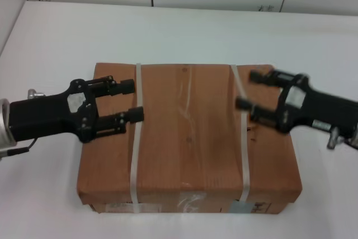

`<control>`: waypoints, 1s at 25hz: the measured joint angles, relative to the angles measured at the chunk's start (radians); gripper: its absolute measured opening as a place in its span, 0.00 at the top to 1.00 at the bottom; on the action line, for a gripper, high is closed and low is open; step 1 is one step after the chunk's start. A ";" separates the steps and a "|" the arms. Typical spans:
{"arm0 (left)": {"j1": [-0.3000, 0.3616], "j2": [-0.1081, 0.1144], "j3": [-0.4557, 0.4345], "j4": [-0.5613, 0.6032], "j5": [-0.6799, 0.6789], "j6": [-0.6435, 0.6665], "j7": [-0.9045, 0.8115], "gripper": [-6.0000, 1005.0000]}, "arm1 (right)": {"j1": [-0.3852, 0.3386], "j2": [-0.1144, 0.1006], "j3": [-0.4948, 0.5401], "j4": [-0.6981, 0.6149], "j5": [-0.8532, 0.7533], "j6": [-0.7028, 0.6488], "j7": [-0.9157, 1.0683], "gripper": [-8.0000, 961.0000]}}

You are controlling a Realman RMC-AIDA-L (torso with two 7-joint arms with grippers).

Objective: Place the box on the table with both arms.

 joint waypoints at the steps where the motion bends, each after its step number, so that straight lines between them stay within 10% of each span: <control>1: -0.005 0.006 0.000 0.006 0.015 0.025 0.005 0.34 | 0.005 -0.001 -0.004 -0.007 -0.039 -0.060 0.003 0.30; 8: -0.050 0.023 0.000 0.079 0.117 0.046 0.019 0.34 | 0.004 -0.005 0.007 -0.071 -0.117 -0.327 0.026 0.29; 25: -0.065 0.024 0.000 0.089 0.125 0.051 0.022 0.34 | 0.011 -0.002 0.020 -0.080 -0.124 -0.333 0.045 0.08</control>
